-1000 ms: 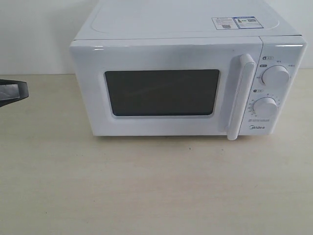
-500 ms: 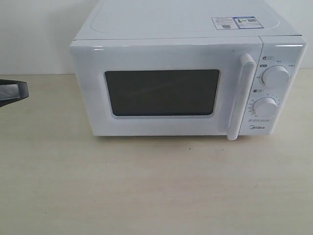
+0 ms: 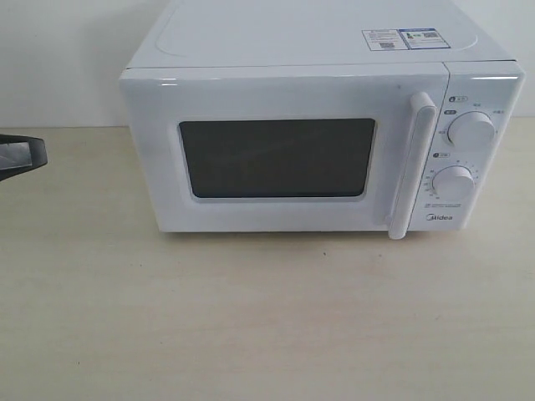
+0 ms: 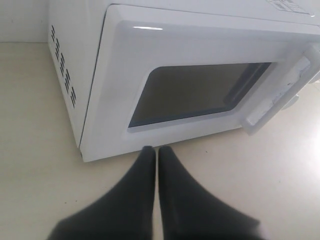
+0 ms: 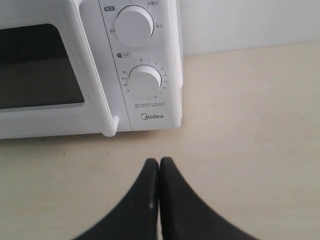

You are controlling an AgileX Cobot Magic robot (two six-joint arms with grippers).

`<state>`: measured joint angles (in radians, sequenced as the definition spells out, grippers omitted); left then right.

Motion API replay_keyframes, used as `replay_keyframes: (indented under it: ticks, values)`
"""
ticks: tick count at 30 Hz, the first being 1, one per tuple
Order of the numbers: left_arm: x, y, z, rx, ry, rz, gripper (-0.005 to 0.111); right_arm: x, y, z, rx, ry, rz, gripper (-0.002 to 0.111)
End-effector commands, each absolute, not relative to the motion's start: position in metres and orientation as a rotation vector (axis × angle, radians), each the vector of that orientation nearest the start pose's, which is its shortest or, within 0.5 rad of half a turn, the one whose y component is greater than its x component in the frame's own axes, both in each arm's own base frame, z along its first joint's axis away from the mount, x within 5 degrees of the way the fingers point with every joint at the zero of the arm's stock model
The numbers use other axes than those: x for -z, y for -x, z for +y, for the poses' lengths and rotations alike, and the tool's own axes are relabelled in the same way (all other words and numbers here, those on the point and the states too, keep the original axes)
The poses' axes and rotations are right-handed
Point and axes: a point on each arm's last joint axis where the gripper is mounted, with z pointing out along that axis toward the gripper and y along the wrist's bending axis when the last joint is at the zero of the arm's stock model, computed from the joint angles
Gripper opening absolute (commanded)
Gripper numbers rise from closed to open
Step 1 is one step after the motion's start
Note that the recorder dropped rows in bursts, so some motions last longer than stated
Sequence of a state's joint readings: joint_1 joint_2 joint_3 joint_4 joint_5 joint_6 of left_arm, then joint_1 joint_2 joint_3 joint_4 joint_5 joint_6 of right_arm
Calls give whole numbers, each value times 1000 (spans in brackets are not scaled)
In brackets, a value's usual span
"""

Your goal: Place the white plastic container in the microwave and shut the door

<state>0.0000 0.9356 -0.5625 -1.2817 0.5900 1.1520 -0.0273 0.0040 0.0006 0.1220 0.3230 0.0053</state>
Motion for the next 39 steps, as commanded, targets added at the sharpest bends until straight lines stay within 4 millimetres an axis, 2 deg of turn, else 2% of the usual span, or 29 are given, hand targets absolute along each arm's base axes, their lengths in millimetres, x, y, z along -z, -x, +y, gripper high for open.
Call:
replay_keyframes:
  ticks: [1, 5, 39]
  values:
    - [-287, -179, -48, 617, -266, 2002, 4, -184, -54, 2, -85, -94, 1808, 0]
    - [-287, -179, -48, 617, -266, 2002, 4, -184, -54, 3, -134, -132, 1805, 0]
    - [-287, -179, -48, 613, -263, 2002, 4, -186, -55, 3, -132, -134, 1776, 0]
